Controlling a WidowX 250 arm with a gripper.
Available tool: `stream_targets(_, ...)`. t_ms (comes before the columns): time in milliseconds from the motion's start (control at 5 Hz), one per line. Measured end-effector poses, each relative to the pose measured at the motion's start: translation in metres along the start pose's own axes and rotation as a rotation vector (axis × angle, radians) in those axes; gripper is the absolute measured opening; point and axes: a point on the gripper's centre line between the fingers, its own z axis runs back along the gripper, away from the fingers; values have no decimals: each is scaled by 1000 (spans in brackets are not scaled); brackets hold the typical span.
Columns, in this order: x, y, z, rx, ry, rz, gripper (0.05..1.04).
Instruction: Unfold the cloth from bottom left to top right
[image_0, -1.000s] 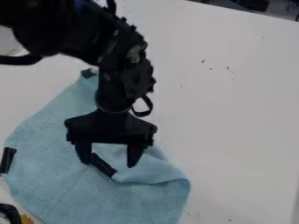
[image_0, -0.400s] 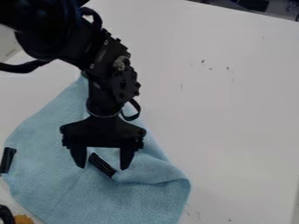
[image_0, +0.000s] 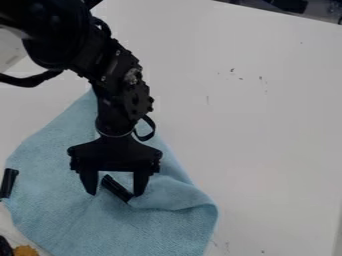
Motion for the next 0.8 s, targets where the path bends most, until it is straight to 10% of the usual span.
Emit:
stream_targets(200,2,1,-9,-20,14,7,876)
stream_targets(800,9,0,-13,-33,12,9,236)
